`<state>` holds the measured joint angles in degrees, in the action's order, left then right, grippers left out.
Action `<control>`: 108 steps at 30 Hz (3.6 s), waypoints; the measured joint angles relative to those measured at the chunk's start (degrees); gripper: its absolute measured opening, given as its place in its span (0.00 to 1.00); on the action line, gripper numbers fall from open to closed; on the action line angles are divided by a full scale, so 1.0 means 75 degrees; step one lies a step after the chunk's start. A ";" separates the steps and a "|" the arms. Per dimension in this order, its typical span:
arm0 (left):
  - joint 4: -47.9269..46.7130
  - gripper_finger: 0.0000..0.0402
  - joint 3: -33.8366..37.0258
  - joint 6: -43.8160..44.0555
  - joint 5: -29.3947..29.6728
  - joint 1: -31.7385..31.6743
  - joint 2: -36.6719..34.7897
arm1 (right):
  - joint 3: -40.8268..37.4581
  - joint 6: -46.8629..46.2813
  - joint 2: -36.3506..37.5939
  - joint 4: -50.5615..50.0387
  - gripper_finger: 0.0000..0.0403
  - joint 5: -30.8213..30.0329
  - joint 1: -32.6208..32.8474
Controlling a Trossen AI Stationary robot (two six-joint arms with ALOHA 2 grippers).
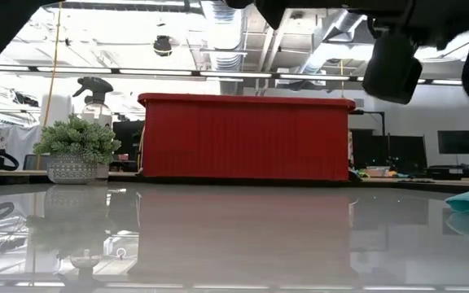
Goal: Fold Laundry from Bin
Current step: Stack the black shorts on top of the blue shorts
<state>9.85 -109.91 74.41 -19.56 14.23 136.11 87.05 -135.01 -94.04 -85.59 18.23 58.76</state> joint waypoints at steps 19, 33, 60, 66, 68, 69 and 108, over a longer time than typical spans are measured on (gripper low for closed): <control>-0.0185 0.57 0.0000 -0.1054 -0.1383 -0.0278 0.0000 | -0.0959 0.1252 -0.0003 0.2075 0.35 -0.2658 -0.0300; -0.0614 0.57 0.0003 -0.0723 -0.4855 -0.1334 0.0000 | -0.2409 0.1398 -0.0006 0.3348 0.37 -0.1600 -0.0300; -0.3643 0.57 0.0003 -0.3307 -0.6171 -0.1680 -0.2581 | -0.3043 0.0775 -0.0003 0.3818 0.34 -0.1327 -0.1842; -0.7939 0.57 0.0003 -0.6550 -0.4181 -0.1972 -0.4220 | -0.2883 0.1169 0.0029 0.3837 0.34 -0.1261 -0.2209; -0.8841 0.57 0.0003 -0.7265 -0.3040 -0.1998 -0.4735 | -0.2684 0.1605 0.0031 0.3814 0.34 -0.1139 -0.2097; -0.9235 0.57 0.0006 -0.7619 -0.2509 -0.1999 -0.4994 | -0.2554 0.1783 0.0032 0.3818 0.34 -0.1140 -0.2019; 0.1225 0.63 0.3241 -0.4237 -0.2999 -0.2326 -0.1771 | -0.0400 0.0986 -0.0389 0.3437 0.59 -0.2611 0.0502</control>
<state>19.04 -85.60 42.63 -42.05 -3.21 122.83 84.05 -127.62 -96.96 -59.81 -1.35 62.52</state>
